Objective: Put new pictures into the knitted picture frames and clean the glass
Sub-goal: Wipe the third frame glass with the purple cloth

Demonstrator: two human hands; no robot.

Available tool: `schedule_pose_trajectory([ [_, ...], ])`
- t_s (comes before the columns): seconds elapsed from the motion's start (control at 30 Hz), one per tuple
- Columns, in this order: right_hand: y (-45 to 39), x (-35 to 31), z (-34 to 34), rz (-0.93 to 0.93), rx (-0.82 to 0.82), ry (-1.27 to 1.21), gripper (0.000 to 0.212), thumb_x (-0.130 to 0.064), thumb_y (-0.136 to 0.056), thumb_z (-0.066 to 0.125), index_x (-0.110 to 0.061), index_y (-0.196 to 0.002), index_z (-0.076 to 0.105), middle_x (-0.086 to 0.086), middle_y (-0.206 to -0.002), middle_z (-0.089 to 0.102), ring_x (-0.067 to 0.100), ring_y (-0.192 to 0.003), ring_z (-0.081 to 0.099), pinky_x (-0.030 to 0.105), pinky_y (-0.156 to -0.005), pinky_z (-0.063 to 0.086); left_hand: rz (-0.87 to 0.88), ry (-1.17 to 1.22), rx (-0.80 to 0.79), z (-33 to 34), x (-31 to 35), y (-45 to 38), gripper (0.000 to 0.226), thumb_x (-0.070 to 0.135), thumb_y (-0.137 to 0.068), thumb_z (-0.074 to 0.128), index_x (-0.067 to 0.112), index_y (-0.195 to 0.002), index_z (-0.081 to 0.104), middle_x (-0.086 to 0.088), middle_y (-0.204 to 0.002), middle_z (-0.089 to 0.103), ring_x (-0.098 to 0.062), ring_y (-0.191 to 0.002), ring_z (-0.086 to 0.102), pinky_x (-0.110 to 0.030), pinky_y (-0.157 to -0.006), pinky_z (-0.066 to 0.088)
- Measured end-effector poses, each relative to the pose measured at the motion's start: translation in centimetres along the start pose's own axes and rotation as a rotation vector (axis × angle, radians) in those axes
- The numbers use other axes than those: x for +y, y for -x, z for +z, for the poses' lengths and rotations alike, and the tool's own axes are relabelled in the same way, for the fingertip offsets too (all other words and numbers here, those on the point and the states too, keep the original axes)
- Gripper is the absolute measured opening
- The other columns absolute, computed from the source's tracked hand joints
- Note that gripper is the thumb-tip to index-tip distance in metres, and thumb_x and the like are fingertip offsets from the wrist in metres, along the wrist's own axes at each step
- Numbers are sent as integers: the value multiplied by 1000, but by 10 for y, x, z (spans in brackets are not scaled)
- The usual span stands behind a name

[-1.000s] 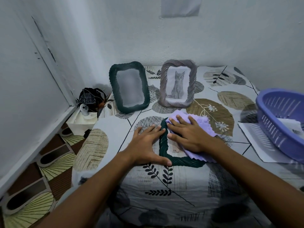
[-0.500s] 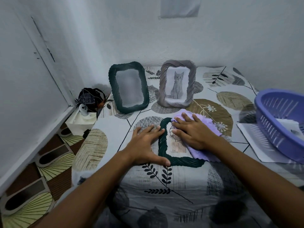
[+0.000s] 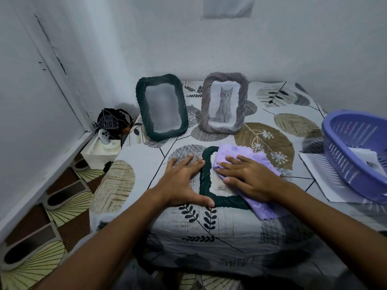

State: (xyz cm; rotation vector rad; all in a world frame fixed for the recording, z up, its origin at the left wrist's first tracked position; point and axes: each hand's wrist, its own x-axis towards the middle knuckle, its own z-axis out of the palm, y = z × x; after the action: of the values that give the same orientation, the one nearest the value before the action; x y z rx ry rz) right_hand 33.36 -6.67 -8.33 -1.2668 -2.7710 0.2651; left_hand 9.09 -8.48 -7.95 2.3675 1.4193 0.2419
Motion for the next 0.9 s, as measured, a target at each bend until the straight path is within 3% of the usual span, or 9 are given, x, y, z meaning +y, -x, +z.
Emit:
schedule_pose_trajectory([
  [0.2,-27,-5,3,122,15,31,106,-80,-72,-18,-24,-150,26,-2,-157,23,21,-147,11,39,-118,4,8,0,3,1,0,0,131,90,-42,45,26,-152,16,8,-159,9,9,-129,-10,-36,-116,-14],
  [0.33,-21,-14,5,88,-9,-21,104,-81,-72,-15,-24,-150,24,-3,-158,19,17,-147,7,37,-119,3,-7,-16,9,1,1,0,126,85,-48,55,25,-152,17,7,-159,11,9,-131,-9,-38,-118,-11],
  [0.57,14,-33,8,-45,-20,-74,86,-76,-84,0,-26,-147,32,-10,-153,20,5,-142,7,29,-118,2,3,-51,41,8,-5,-4,130,93,-43,43,25,-151,20,9,-159,16,-4,-145,0,-43,-118,-6],
  [0.77,-7,-24,3,81,-12,-14,98,-77,-77,-14,-26,-149,26,-4,-156,23,16,-147,11,37,-119,9,26,-56,42,9,-7,-4,133,97,-41,41,25,-152,18,9,-159,15,-5,-145,0,-43,-118,-7],
  [0.9,-11,-24,5,106,-5,-37,101,-80,-75,-14,-25,-149,26,-3,-157,21,17,-147,9,38,-119,7,25,-54,52,10,-8,-6,133,98,-43,37,25,-152,19,8,-159,16,-6,-146,1,-43,-119,-6],
])
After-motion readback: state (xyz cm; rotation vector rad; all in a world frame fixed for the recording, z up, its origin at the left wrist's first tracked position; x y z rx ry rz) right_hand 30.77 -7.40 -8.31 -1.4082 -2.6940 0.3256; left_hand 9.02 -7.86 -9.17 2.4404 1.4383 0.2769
